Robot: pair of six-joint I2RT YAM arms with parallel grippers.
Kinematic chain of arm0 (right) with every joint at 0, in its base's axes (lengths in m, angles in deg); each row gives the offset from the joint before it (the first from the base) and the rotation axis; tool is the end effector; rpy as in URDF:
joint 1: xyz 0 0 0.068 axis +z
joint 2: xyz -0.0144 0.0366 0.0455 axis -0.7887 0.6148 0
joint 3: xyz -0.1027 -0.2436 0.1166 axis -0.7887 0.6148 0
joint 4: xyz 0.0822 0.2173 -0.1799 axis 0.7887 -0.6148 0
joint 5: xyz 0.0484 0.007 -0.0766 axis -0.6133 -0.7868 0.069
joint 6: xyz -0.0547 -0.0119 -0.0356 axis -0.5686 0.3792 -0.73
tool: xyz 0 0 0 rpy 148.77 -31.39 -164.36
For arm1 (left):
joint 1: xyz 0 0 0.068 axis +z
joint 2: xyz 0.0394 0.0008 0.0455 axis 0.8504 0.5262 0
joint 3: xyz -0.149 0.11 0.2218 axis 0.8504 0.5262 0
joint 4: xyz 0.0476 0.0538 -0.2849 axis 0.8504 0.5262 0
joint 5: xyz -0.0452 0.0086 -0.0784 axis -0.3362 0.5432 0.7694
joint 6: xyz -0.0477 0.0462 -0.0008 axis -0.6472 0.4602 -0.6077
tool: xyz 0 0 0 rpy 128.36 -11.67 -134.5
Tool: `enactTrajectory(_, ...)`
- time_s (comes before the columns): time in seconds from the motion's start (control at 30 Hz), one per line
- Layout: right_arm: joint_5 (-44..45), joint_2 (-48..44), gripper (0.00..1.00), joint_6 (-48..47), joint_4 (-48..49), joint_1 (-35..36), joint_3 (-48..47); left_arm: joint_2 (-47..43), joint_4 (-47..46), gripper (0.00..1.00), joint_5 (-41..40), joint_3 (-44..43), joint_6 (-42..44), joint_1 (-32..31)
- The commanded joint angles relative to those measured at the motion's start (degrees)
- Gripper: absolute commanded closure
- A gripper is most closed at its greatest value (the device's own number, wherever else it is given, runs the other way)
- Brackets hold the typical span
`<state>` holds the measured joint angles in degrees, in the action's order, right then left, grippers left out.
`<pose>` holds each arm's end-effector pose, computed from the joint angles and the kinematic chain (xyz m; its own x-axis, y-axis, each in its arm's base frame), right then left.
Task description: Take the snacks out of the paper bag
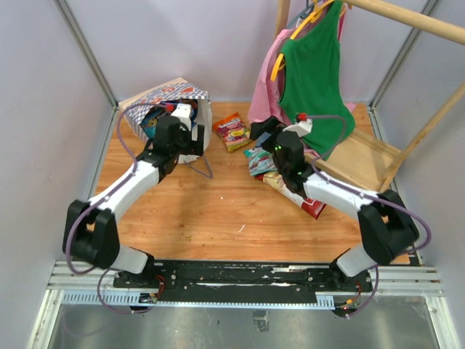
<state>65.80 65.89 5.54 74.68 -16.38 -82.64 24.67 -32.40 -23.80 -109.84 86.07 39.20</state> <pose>0.3440 0.2219 0.2804 -0.1925 0.7232 -0.6633 -0.1178 0.6540 0.7473 0.3373 -0.1109 0.2933 -0.3792 0.0660 -0.9230 0.2130 0.9769 -0.0176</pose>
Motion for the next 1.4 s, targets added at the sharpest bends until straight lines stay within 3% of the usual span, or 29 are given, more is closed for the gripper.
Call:
enactTrajectory(0.0,8.3,-9.8,0.02,-7.1,1.4,-1.8,7.0,10.3,2.9,0.00,-7.1,-7.3,5.1,-0.2)
enactTrajectory(0.37,9.2,-22.5,0.01,-4.5,-2.7,-3.2,15.4,37.0,11.1,0.01,-17.9,-28.3,9.0,0.5)
enactTrajectory(0.6,8.4,-28.1,0.02,-5.5,-7.0,-4.7,16.0,45.1,12.4,0.07,-17.7,-37.7,12.3,4.8)
enactTrajectory(0.73,9.9,-31.0,0.02,-6.4,-7.3,-5.8,18.1,45.2,11.4,0.12,-14.3,-38.4,12.7,7.9)
enactTrajectory(0.97,6.4,-31.0,0.02,-2.9,-7.8,-9.1,19.2,48.9,10.3,0.19,-17.6,-39.6,19.3,8.6)
enactTrajectory(1.2,5.1,-30.5,0.02,-1.8,-8.2,-10.5,19.7,46.7,7.6,0.18,-12.6,-33.1,22.6,8.5)
enactTrajectory(1.37,4.3,-30.1,0.02,-1.1,-8.2,-10.9,19.9,48.6,5.7,0.12,-18.2,-33.2,24.4,8.2)
